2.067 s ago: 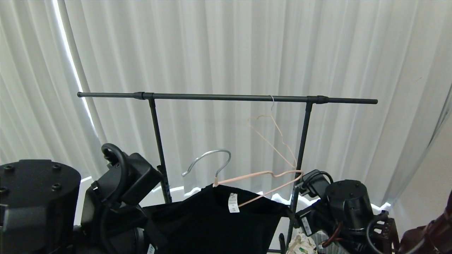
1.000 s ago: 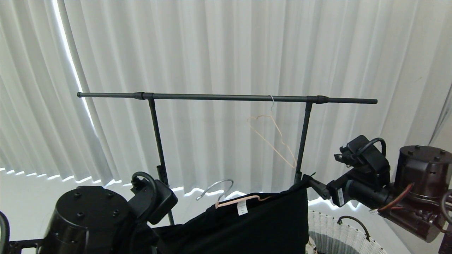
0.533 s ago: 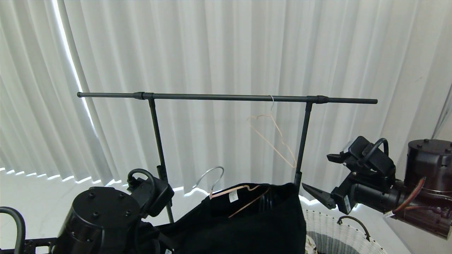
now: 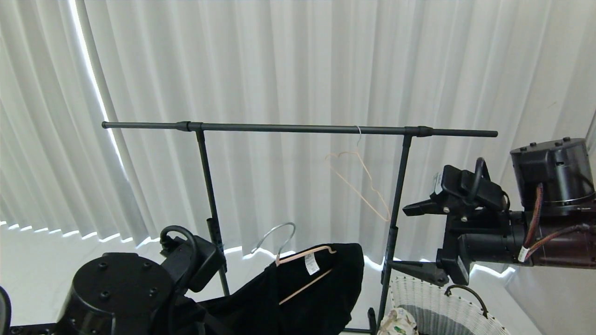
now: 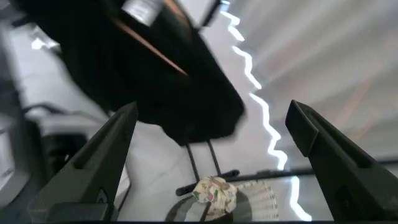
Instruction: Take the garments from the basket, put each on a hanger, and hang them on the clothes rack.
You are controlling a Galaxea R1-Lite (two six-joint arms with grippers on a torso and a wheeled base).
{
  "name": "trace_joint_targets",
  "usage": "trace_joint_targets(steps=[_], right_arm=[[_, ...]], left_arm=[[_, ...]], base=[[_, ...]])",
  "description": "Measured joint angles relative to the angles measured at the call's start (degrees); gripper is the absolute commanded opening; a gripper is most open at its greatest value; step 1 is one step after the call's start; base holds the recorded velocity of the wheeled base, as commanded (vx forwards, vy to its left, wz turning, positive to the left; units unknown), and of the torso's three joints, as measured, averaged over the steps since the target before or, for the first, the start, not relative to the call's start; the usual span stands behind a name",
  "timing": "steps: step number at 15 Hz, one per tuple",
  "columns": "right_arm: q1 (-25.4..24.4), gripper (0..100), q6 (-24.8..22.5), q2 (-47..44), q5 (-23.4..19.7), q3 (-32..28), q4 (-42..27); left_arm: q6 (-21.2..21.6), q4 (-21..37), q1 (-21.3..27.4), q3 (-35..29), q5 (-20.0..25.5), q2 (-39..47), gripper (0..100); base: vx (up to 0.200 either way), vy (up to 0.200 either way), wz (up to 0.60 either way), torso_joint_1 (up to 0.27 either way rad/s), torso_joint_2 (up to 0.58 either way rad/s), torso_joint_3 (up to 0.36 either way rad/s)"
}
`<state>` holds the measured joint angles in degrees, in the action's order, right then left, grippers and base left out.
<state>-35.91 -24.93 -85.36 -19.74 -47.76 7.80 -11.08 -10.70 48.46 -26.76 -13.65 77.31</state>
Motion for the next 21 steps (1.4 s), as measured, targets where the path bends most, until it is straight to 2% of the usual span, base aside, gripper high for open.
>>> trace_joint_targets(steps=[3, 5, 8, 11, 19, 20, 21], right_arm=[[-5.8, 100, -5.1, 2.1, -2.6, -0.4, -6.5], [-10.0, 100, -8.0, 3.2, -3.2, -0.4, -9.2], [-14.1, 100, -9.3, 3.7, -3.4, -0.4, -9.9], [-16.9, 100, -8.5, 3.3, -2.9, -0.2, -11.7], [-17.6, 100, -6.2, 1.5, 0.8, 0.1, -12.5], [-17.6, 0, -6.1, 1.2, 1.1, 0.1, -12.5], [-17.6, 0, -6.1, 1.1, 1.5, 0.1, -12.5]], left_arm=[[0.0, -0.1, 4.9, 0.9, 0.2, -1.9, 0], [0.0, -0.2, 9.6, 1.0, 3.0, -2.7, 0], [1.8, -3.4, 14.4, 0.5, 4.8, -2.6, 0], [5.4, -3.7, 15.5, 0.5, 4.9, -2.3, 0], [5.6, -6.9, 15.7, 0.4, 4.9, -1.7, 0], [5.6, -6.9, 15.7, 0.4, 4.9, -1.6, 0], [5.6, -6.9, 15.7, 0.4, 4.9, -1.5, 0]], base=[[0.000, 0.000, 0.00, 0.000, 0.00, 0.000], [0.000, 0.000, 0.00, 0.000, 0.00, 0.000], [0.000, 0.000, 0.00, 0.000, 0.00, 0.000], [0.000, 0.000, 0.00, 0.000, 0.00, 0.000], [0.000, 0.000, 0.00, 0.000, 0.00, 0.000], [0.000, 0.000, 0.00, 0.000, 0.00, 0.000], [0.000, 0.000, 0.00, 0.000, 0.00, 0.000]])
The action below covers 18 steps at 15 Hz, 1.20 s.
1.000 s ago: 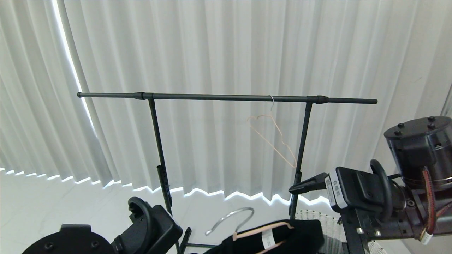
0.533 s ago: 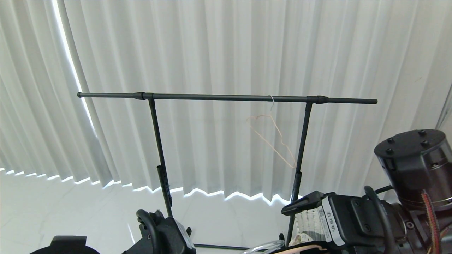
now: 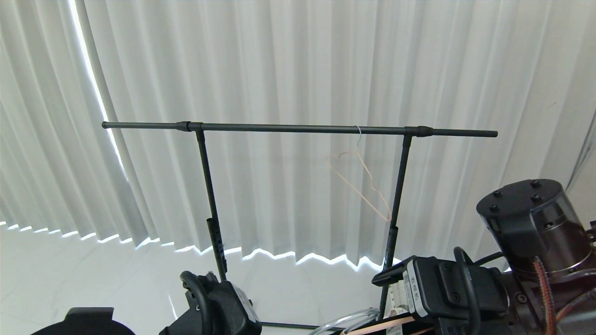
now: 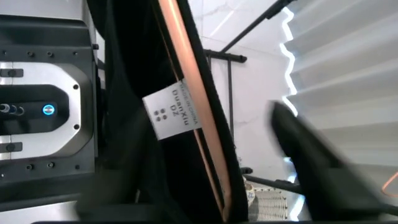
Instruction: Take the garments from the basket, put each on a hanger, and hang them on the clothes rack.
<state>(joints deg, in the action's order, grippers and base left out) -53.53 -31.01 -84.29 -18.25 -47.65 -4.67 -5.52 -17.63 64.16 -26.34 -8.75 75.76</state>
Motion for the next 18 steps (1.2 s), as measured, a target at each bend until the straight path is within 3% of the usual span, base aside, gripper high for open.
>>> trace_joint_targets(steps=[10, 11, 15, 18], right_arm=[[0.0, 0, 0.0, -0.7, 1.5, 0.0, 0.7], [0.0, 0, -0.1, -0.7, 1.5, 0.1, 1.3], [1.1, 0, -2.5, 1.0, 3.8, 3.0, 7.9], [3.3, 0, -4.2, 4.3, 4.0, 7.2, 10.6]], left_arm=[[0.0, 0.0, 0.0, 0.0, -0.2, 0.3, 0], [0.0, 0.0, 0.0, 0.0, -0.3, 0.5, 100], [-0.2, -1.0, -0.5, 1.5, -3.2, 0.9, 100], [-0.3, -5.5, -2.6, 4.9, -6.9, 0.6, 100]], base=[[0.000, 0.000, 0.00, 0.000, 0.00, 0.000], [0.000, 0.000, 0.00, 0.000, 0.00, 0.000], [0.000, 0.000, 0.00, 0.000, 0.00, 0.000], [0.000, 0.000, 0.00, 0.000, 0.00, 0.000]])
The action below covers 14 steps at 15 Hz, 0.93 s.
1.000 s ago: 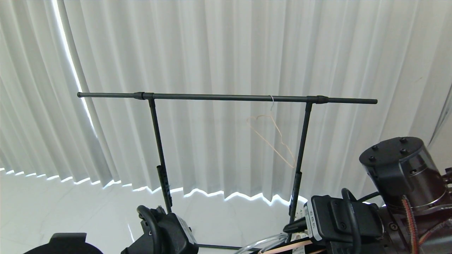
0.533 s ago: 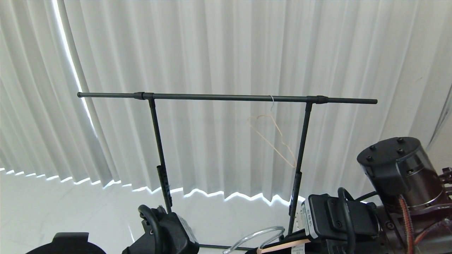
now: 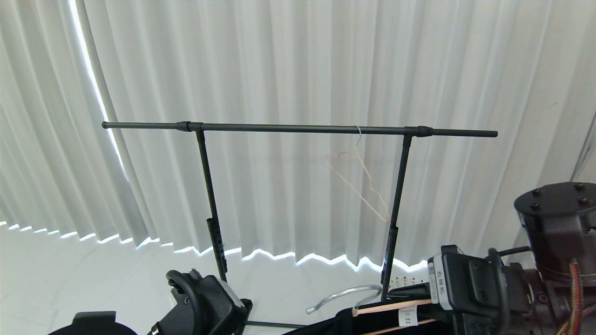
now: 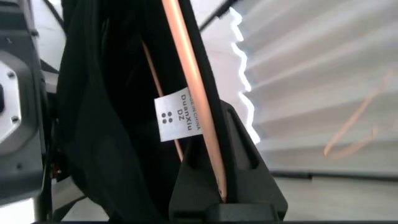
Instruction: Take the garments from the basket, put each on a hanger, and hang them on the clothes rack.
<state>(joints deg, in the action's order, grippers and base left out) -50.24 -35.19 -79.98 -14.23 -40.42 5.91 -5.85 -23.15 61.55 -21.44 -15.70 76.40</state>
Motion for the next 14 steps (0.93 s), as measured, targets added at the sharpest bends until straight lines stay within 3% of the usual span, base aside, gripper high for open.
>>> trace_joint_targets(steps=[7, 14], right_arm=[[10.0, 0, -0.4, 11.8, -1.4, 10.5, 0.8], [11.1, 0, -0.3, 15.4, -3.9, 11.9, 4.7]], left_arm=[[-0.1, -1.8, -7.3, 8.1, -1.2, -1.8, 100], [-0.2, -1.9, -13.7, 9.2, -0.2, 2.4, 100]], base=[[0.000, 0.000, 0.00, 0.000, 0.00, 0.000], [0.000, 0.000, 0.00, 0.000, 0.00, 0.000]])
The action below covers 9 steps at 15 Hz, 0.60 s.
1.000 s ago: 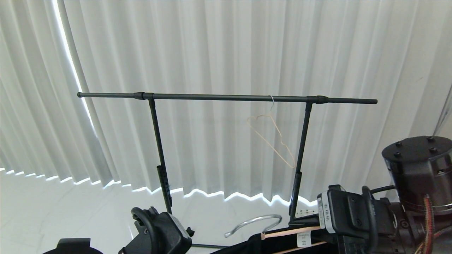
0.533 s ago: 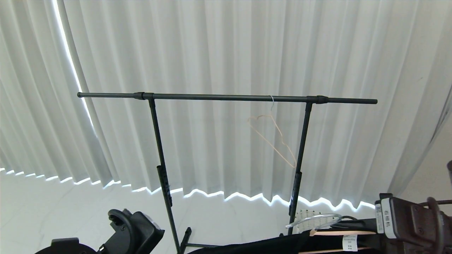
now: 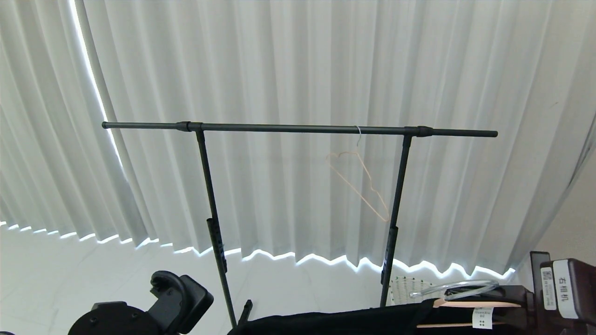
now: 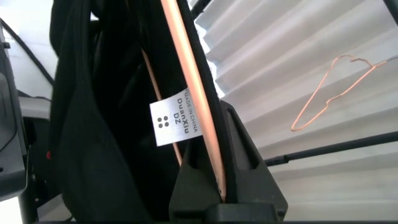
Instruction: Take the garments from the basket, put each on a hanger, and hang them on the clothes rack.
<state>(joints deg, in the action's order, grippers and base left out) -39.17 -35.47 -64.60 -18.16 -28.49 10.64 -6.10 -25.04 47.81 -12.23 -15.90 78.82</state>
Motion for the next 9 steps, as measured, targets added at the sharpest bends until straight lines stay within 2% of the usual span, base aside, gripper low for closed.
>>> trace_joint_targets(steps=[2, 5, 6, 9], right_arm=[[0.0, 0, 0.0, 0.1, 0.0, 0.0, 0.4], [0.0, 0, 0.0, 0.2, 0.0, 0.0, 0.5], [0.0, 0, 0.0, 0.2, 0.0, 0.0, 0.5], [0.0, 0, 0.0, 0.3, 0.0, 0.0, 0.7]], left_arm=[[0.0, 0.0, -0.2, 0.5, 3.5, 0.5, 100], [0.0, 0.0, -0.4, 0.7, 3.9, 0.9, 100], [-0.1, 0.0, -0.4, 0.8, 3.9, 0.8, 0], [-0.4, -0.1, -0.5, 0.7, 3.9, 0.5, 0]], base=[[0.000, 0.000, 0.00, 0.000, 0.00, 0.000], [0.000, 0.000, 0.00, 0.000, 0.00, 0.000], [0.000, 0.000, 0.00, 0.000, 0.00, 0.000], [0.000, 0.000, 0.00, 0.000, 0.00, 0.000]])
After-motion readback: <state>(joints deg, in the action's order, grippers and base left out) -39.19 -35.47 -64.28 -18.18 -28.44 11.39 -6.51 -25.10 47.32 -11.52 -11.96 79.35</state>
